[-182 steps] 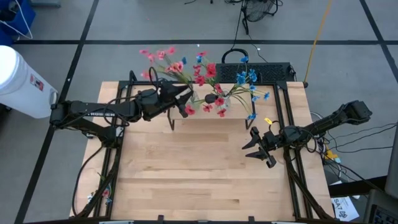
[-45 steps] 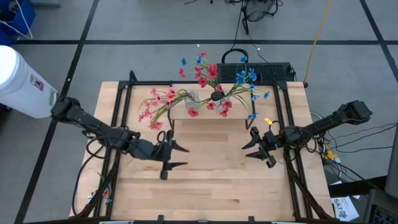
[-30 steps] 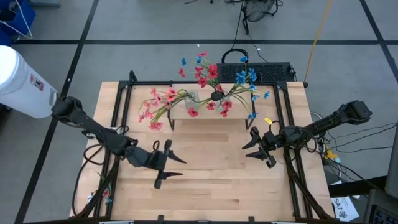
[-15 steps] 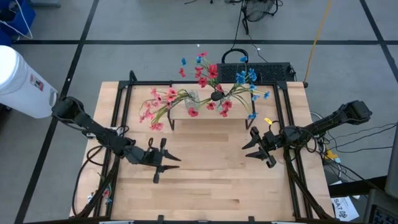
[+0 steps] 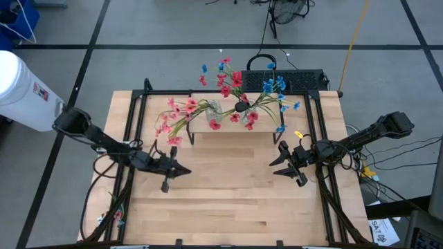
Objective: Pick and place flowers into a vace then onto a shelf
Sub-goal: Return to Home Position
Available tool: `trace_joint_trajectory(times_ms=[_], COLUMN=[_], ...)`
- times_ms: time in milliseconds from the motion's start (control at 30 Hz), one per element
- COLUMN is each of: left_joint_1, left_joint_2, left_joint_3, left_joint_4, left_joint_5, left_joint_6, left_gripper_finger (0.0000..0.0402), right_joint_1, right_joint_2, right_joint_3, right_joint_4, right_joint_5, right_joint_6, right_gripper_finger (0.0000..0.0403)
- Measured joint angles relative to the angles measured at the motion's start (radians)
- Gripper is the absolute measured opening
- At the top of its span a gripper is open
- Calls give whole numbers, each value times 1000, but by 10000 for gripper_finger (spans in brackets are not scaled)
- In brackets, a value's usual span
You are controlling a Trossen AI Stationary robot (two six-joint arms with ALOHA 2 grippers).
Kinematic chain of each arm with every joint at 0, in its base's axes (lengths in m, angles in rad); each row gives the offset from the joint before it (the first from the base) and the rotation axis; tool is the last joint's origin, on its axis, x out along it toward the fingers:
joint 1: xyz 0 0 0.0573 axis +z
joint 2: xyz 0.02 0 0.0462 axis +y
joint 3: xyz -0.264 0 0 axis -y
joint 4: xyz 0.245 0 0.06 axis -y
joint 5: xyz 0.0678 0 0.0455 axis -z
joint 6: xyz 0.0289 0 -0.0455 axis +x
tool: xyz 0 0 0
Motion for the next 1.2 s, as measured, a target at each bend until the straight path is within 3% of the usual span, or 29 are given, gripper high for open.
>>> trace_joint_trajectory(times_ms=[233,1200], left_joint_1=[46,116], left_joint_2=[-142,-765], left_joint_3=[-96,-95], left_joint_4=[2,-423], left_joint_5=[33,62], left_joint_6=[-41,-62], left_gripper_finger=[5,4], right_joint_1=[0,0], right_joint_2=[0,0], right_joint_3=[0,0], right_joint_4=[0,0], right_joint_5=[0,0], right_joint_6=[0,0], right_gripper_finger=[150,150])
